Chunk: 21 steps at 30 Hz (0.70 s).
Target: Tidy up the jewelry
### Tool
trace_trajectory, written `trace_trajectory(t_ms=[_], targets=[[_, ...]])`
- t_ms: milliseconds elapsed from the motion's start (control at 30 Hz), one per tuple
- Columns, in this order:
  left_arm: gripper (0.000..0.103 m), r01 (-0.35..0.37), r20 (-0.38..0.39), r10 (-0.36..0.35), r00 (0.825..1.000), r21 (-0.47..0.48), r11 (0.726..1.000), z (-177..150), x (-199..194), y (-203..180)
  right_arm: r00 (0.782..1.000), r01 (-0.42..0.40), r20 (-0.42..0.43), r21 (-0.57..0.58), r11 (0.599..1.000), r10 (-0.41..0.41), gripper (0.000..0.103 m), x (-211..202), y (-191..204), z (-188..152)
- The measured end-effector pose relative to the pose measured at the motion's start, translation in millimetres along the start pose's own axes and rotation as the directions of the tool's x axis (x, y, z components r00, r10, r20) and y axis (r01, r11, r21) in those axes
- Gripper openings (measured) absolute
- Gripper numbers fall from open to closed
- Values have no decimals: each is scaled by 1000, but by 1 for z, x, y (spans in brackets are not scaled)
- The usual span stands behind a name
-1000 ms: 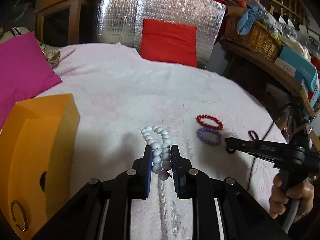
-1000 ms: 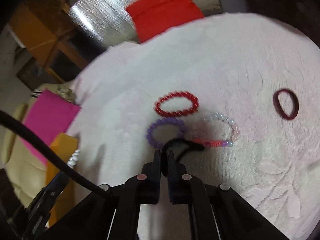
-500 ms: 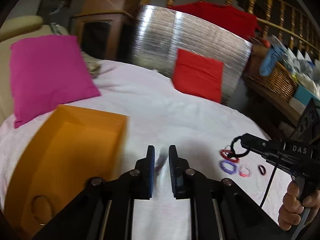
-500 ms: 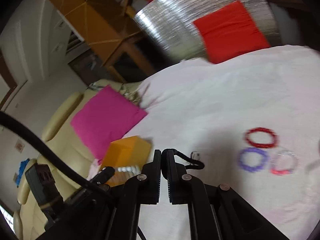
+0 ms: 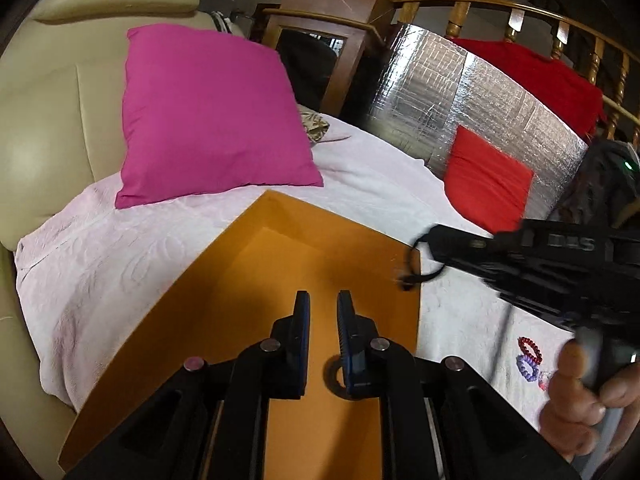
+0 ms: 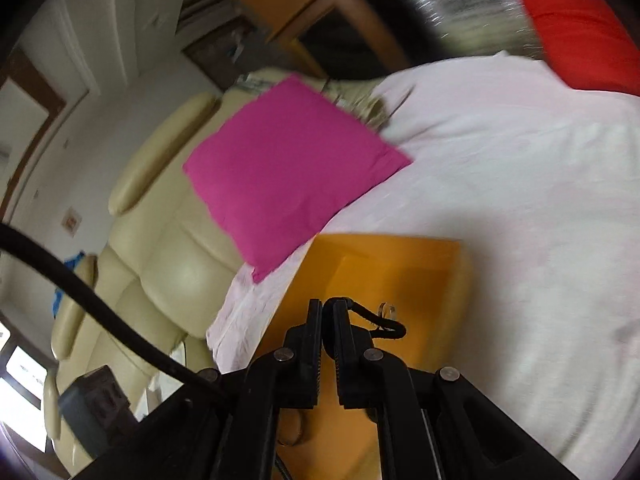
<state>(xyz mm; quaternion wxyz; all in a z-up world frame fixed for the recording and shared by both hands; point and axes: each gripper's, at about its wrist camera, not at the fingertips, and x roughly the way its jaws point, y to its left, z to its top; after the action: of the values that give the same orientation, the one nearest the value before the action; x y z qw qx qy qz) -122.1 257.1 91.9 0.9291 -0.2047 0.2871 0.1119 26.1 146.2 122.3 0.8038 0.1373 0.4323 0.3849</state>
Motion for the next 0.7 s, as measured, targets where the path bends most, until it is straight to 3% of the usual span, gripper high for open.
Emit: trace_trajectory(t_ms=[133,333,433,567,700], targets=[[14,31,-4,-31,1000,39,999,-2,-2,-5,1000,7,5,-17,1000,-7,6,10,9,-4],[14,133,-8,-133,991,158,978,-7,-10,-41,986,73,149,8,997,-73,6,-71,-25,-8],[14,183,-19,-184,983,250,951,-16,-14,-72,974,114,190,43,993,-120,6,-111,-50,-16],[14,208,-32,-207,978,279,938,-23,-16,-93,958,176,209,109,978,-196,6,-159,-86,-32],[16,278,-97,-261,960,389,878,-42,-17,-125,936,223,249,128,966,-249,6,-204,-104,-53]])
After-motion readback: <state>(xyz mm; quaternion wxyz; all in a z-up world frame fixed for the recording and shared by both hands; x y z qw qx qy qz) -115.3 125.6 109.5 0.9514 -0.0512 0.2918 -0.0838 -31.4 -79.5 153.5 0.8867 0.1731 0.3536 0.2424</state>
